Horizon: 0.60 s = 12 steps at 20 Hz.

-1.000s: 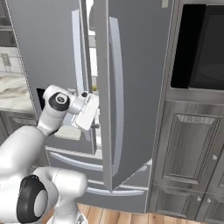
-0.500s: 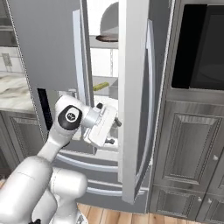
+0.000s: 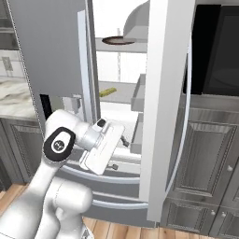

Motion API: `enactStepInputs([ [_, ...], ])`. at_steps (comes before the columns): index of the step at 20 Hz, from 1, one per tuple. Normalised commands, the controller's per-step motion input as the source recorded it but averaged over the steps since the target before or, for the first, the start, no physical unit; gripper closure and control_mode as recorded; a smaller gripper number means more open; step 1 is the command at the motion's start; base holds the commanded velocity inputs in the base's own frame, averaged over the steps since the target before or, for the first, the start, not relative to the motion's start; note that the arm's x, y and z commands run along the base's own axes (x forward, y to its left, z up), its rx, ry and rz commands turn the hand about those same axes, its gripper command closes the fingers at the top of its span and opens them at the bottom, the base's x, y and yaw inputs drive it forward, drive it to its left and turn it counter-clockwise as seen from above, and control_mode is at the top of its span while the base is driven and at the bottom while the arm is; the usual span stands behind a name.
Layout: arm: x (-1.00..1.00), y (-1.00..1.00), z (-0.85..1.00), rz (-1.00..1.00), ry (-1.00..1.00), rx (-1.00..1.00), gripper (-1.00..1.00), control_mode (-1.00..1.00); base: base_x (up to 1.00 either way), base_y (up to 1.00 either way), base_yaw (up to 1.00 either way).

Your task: Retrieve the butter from the fridge and place it on a plate on the dining table. Then retrieve the butter knife by the fridge and place it near the plate.

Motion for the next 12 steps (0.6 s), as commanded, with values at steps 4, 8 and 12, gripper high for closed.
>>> enactStepInputs([
  [4,0.16,0.69,0.04,-0.4,-0.39,0.24,-1.0,-1.0,0.0,0.0,0.0],
  [8,0.49,0.77,0.23,-0.29,-0.47,0.25,-1.0,-1.0,0.0,0.0,0.0],
  [12,0.55,0.68,0.57,-0.17,-0.44,0.26,-1.0,-1.0,0.0,0.0,0.0],
])
